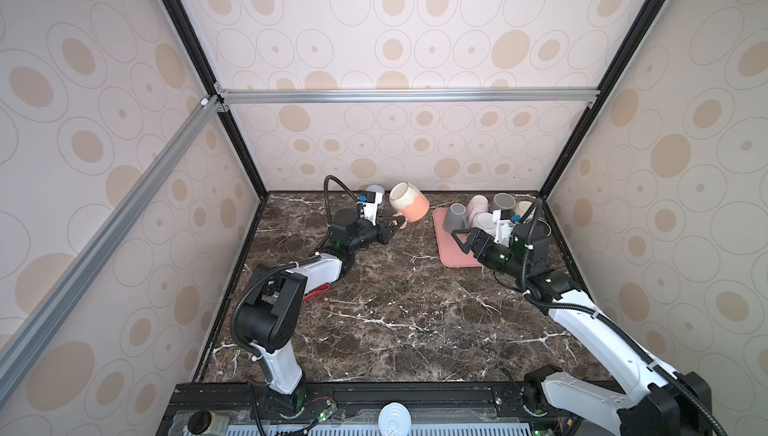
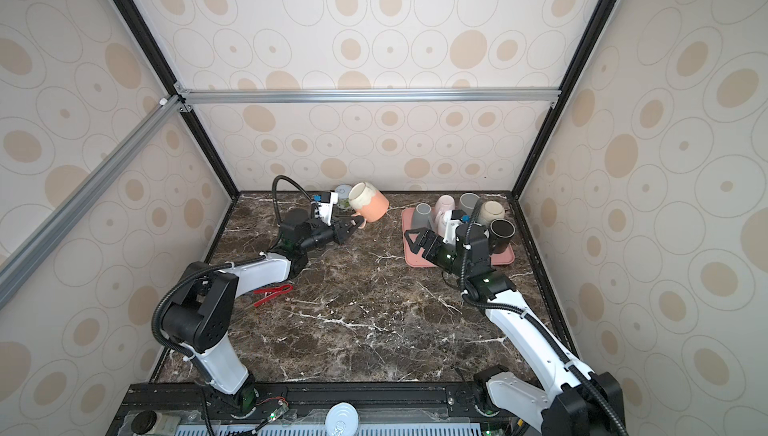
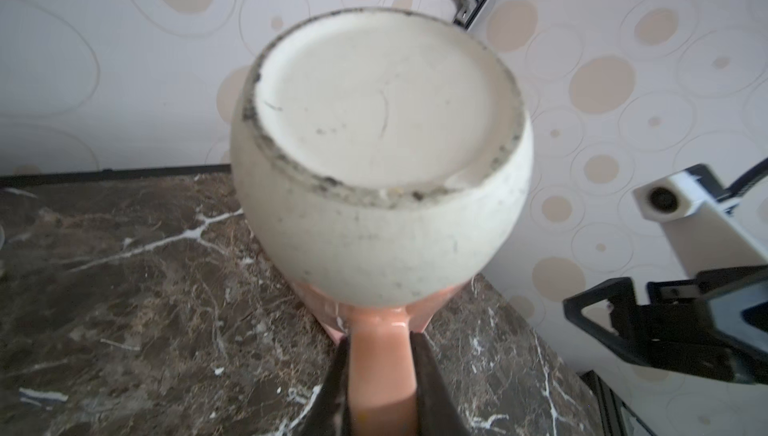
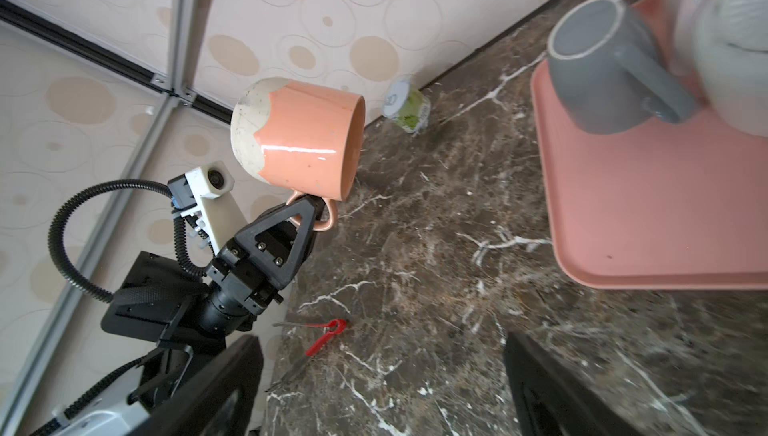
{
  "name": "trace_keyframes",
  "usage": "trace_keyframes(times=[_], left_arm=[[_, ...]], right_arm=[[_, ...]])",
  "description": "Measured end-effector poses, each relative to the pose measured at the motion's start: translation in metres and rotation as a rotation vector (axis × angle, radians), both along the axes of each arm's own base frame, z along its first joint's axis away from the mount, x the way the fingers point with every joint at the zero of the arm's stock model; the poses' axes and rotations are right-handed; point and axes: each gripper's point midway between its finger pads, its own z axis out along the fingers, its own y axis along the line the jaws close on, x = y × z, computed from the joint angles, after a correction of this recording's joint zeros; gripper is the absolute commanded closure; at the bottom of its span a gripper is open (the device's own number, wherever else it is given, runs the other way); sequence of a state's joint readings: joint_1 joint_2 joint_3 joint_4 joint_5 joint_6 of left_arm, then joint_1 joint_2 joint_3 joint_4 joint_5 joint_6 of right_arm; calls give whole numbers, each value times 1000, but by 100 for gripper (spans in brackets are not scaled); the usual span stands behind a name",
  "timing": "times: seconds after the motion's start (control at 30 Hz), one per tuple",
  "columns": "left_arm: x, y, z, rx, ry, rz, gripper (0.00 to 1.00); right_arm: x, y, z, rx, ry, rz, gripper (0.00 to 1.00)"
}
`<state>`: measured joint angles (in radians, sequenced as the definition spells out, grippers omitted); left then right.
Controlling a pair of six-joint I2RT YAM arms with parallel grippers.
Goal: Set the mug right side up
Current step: 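Lift the orange mug off the tray with the left gripper while the right gripper follows, then grip the orange mug body with the right gripper and open the left gripper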
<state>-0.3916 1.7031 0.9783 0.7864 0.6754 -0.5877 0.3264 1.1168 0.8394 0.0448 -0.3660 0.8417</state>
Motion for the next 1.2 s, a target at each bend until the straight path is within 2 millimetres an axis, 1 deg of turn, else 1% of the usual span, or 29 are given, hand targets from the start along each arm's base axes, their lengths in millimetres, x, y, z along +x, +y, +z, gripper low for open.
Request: trace_keyframes(times=[0.07, 0.2, 0.27, 0.33, 0.47, 0.6, 0.73, 0.8, 0.9, 1.0, 1.13, 1.2], left_arm=[[-13, -3, 27, -30, -58, -36, 100], [-42, -8, 72, -96, -162, -135, 100], [-54, -10, 85, -121, -194, -182, 100], [-60, -11, 91, -137, -200, -208, 100], [-68, -12, 92, -156, -178, -250, 100], [-72, -13, 88, -167, -139, -274, 100], [-77, -14, 90, -182, -119, -304, 100], [-81, -14, 92, -192, -115, -326, 100], [-87, -14, 97, -213, -108, -357, 100], [-92, -13, 100, -239, -92, -384, 100], [-96, -10, 104, -289, -73, -425, 100], [-97, -11, 102, -309, -59, -454, 100]], right_arm=[[7, 13, 14, 51, -29, 49, 8], [16, 37, 44, 131, -98, 136, 9], [17, 48, 60, 170, -139, 177, 10], [15, 56, 73, 201, -176, 210, 11], [15, 65, 90, 263, -229, 252, 12], [17, 74, 95, 300, -250, 280, 12], [15, 84, 109, 336, -286, 319, 18], [12, 90, 119, 356, -313, 345, 23], [6, 98, 133, 385, -355, 377, 38], [-2, 105, 142, 408, -388, 406, 50], [-14, 116, 147, 436, -423, 443, 63], [-20, 121, 143, 444, -429, 460, 72]])
